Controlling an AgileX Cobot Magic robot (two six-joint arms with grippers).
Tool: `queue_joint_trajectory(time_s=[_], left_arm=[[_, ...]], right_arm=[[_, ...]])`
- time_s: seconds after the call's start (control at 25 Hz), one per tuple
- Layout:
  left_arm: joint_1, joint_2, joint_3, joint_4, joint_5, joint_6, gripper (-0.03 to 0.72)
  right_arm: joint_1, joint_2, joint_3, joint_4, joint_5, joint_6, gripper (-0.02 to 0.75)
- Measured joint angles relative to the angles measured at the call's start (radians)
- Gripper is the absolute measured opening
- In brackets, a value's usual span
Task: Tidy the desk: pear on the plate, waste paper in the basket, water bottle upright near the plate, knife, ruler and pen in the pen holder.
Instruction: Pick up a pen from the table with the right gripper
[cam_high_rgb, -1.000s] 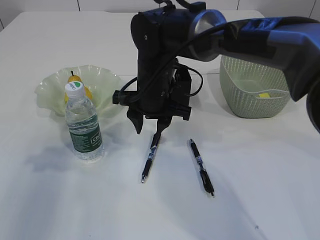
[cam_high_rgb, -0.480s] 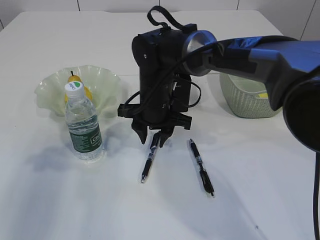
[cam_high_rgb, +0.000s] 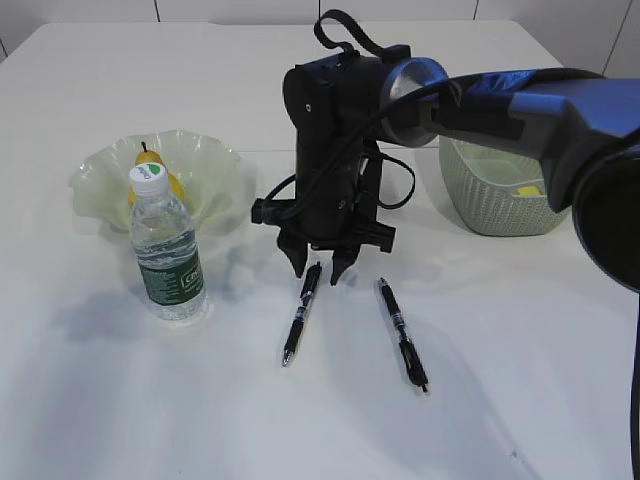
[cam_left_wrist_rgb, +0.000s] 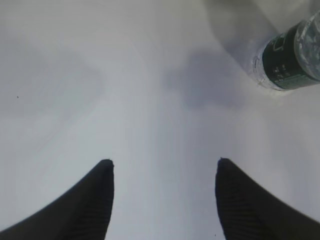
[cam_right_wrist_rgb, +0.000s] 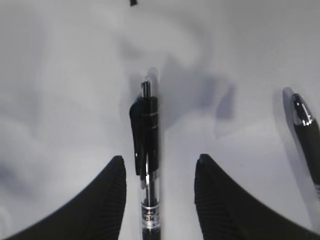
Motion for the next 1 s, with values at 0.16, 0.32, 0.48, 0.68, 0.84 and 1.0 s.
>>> queue_joint_trajectory(time_s=[0.16,0.32,0.48,0.68,0.84,1.0], left_arm=[[0.0,0.0,0.0,0.0,-0.008,0.0,0.449],[0.0,0.0,0.0,0.0,-0.011,0.0,0.449],[0.0,0.0,0.0,0.0,-0.011,0.0,0.449],[0.0,0.0,0.0,0.0,-0.014,0.0,0.448],[0.0,0.0,0.0,0.0,-0.015,0.0,0.448],[0.0,0.0,0.0,0.0,-0.018,0.0,0.448]], right_arm=[[0.0,0.003,0.0,-0.002,-0.01,0.0,0.339],[0.0,0.018,0.0,0.005,-0.01,0.0,0.34],[0.0,0.018,0.0,0.005,-0.012,0.005,0.34],[0.0,0.018,0.0,-0.002,-0.032,0.009,0.342],[0.0,0.018,0.0,-0.002,-0.034,0.017,0.342],[0.0,0.03,0.0,0.017,-0.034,0.02,0.342]])
